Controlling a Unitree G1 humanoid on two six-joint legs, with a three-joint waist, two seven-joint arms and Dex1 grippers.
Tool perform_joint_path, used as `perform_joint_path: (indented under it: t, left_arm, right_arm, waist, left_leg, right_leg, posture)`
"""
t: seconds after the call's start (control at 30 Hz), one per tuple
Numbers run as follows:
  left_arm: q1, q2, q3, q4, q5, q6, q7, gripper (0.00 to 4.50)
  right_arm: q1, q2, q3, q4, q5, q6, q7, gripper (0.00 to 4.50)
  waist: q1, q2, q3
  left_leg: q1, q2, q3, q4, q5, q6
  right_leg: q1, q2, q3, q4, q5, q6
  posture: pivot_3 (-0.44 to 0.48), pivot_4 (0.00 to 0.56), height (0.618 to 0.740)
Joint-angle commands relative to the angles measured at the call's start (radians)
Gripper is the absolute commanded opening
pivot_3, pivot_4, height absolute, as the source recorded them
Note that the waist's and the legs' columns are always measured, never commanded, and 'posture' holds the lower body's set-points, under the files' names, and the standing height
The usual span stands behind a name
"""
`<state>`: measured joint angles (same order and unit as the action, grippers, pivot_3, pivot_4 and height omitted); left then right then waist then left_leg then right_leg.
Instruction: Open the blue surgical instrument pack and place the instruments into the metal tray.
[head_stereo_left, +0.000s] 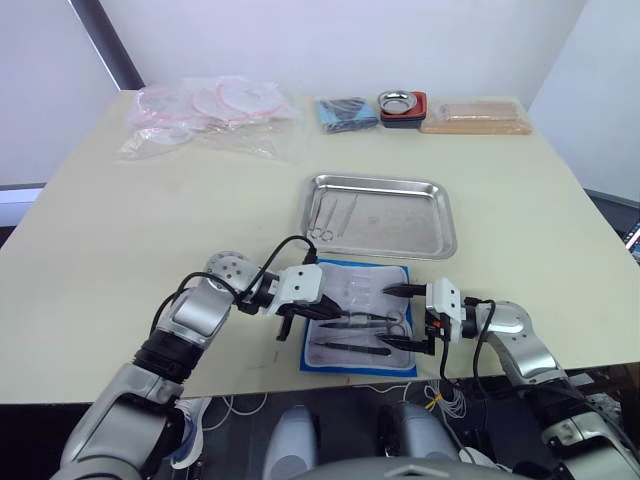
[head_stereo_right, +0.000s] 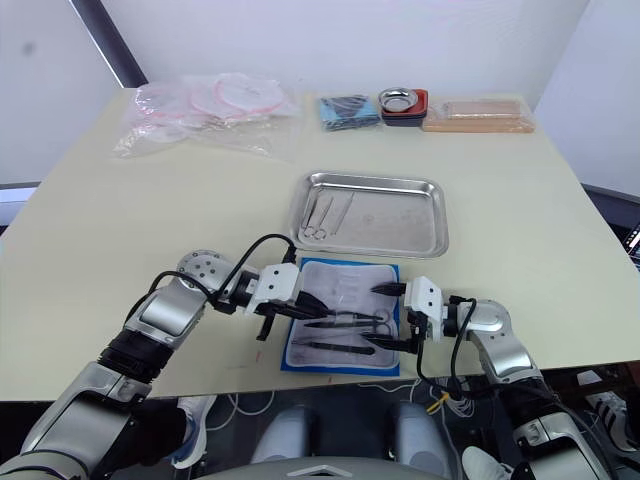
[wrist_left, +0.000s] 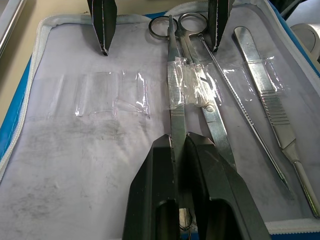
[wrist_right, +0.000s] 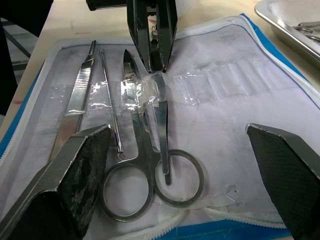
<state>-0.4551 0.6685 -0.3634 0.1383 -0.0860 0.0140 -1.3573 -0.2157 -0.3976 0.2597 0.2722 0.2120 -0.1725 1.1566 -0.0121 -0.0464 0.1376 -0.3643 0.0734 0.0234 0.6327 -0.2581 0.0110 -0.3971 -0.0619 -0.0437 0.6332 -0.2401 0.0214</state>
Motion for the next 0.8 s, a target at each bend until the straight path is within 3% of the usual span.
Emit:
perform_joint_path:
  t: [0.03, 0.5, 0.8]
  left_arm:
    - [-0.010, 0.013, -0.005, 0.001, 0.019, 0.013, -0.011, 0.05]
    - [-0.084, 0.074, 0.001, -0.135, 0.034, 0.179, -0.048, 0.05]
    - [-0.053, 0.074, -0.001, -0.167, 0.018, 0.209, -0.043, 0.05]
  right_arm:
    - [0.060, -0.008, 0.051, 0.115, -0.073, 0.062, -0.021, 4.50]
    - [0.054, -0.003, 0.055, 0.125, -0.075, 0.060, -0.016, 4.50]
    - [0.054, -0.002, 0.064, 0.120, -0.076, 0.058, -0.005, 4.50]
  waist:
    - [0.000, 0.000, 0.000]
    - [-0.002, 0.000, 0.000]
    - [-0.002, 0.000, 0.000]
  left_leg:
    - [0.000, 0.000, 0.000, 0.000, 0.000, 0.000]
    - [0.000, 0.000, 0.000, 0.000, 0.000, 0.000]
    - [0.000, 0.000, 0.000, 0.000, 0.000, 0.000]
  right_leg:
    - [0.000, 0.000, 0.000, 0.000, 0.000, 0.000]
    - [0.000, 0.001, 0.000, 0.000, 0.000, 0.000]
    - [0.000, 0.001, 0.000, 0.000, 0.000, 0.000]
  posture:
    - [0.000, 0.150, 0.740]
    - [0.000, 0.150, 0.740]
    - [0.000, 0.150, 0.740]
